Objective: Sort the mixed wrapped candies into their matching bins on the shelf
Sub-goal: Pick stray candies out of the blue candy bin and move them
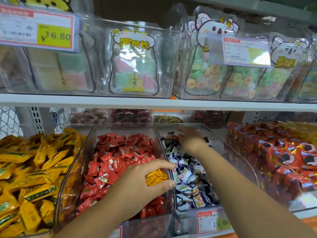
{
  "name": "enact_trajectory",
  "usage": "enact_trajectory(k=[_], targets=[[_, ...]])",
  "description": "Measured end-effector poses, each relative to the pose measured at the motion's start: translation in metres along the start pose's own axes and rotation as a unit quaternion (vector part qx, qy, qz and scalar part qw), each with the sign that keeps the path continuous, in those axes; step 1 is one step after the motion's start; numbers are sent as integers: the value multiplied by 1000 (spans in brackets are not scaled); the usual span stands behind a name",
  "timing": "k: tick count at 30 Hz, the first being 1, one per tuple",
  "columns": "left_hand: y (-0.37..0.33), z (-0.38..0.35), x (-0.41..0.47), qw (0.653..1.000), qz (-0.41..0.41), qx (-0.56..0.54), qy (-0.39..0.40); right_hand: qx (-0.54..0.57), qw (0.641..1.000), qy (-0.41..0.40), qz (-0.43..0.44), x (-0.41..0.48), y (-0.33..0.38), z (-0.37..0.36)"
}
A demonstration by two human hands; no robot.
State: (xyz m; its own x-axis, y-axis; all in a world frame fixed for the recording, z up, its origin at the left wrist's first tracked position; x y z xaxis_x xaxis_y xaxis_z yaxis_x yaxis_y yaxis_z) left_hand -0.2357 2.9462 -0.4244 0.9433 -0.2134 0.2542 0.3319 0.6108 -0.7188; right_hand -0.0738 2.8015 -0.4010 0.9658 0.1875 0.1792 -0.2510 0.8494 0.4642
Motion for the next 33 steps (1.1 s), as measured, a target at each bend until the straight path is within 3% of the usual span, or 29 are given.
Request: enact_trajectory(k=[2, 4, 9, 12, 14, 16, 18, 20, 25, 29, 33], targets=[[2, 0, 1, 1000, -8, -5, -5, -50, 998, 32, -4, 9, -2, -21], [2, 0, 1, 1000, -11, -8, -2, -46, 999, 4, 1, 9, -3, -24], [2, 2, 3, 1000, -18, -1, -9, 114, 989, -91, -25, -4, -17, -1], [-1, 2, 1, 1000, -13, 1, -4, 219, 960, -171, 18, -20, -7, 21], [-3, 2, 1, 1000, -13, 2, -6, 345, 925, -135, 81, -31, 22, 31], [-3, 3, 2, 1000, -15, 4, -11, 386, 912, -51, 130, -44, 52, 36], [-3, 3, 1, 1000, -17, 6, -15, 309, 944, -10, 114, -49, 51, 37], [-4, 3, -1, 1000, -19, 5, -17, 160, 984, 32, 66, -55, 27, 36], [-6, 4, -2, 999, -25, 21, -25, 71, 953, 295, -2, -104, -12, -4], [-11, 4, -2, 999, -30, 8, -27, -106, 953, 283, 5, -109, -12, -32], [-10, 3, -1, 999, -23, -11, -33, -127, 965, 230, -2, -98, -11, -39]])
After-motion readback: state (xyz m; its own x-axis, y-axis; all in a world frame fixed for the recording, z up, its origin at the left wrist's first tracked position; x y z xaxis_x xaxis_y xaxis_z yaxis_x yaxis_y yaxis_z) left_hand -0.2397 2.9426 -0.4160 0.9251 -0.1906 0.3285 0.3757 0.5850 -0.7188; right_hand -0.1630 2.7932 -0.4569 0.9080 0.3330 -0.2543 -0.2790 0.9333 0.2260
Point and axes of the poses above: each hand's wrist, its own x-axis towards the middle knuckle, its own z-axis out of the back of the hand, y = z × x, the point moved 6 cm from there along x, towards the middle knuckle, and after that the axes turned 4 degrees about x, right-handed, at the moved point
